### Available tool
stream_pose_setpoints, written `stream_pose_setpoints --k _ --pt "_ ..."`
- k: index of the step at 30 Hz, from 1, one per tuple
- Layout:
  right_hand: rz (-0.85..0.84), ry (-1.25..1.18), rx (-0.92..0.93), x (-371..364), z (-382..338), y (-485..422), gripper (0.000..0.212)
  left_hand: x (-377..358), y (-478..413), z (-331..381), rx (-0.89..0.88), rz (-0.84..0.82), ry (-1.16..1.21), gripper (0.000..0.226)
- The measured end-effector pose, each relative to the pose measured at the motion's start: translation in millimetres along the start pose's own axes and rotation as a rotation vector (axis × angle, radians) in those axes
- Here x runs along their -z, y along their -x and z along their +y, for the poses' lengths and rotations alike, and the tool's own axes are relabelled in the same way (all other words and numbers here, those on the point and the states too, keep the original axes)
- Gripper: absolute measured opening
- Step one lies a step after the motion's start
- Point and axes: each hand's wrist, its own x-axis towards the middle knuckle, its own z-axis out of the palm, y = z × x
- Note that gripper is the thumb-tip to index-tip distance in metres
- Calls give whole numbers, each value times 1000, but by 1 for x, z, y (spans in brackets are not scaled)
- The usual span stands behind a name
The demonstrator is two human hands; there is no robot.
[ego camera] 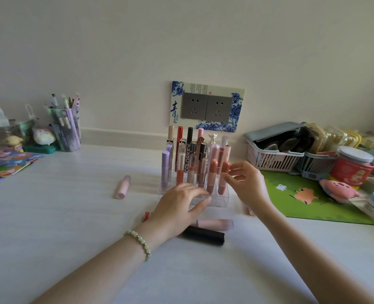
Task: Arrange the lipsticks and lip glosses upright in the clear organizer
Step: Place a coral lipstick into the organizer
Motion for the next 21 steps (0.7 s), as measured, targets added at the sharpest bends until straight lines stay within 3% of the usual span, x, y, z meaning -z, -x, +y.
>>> stream_pose_setpoints --k 9,14,21 --pt "20 -44 -8 13 3 -1 31 0 2 2 4 -29 8 42" --pt "28 -89 26 30 -5 0 25 3 1 5 -4 -79 10 42" --pt "-392 0 150 45 -19 28 7 19 1 5 1 -180 71 39"
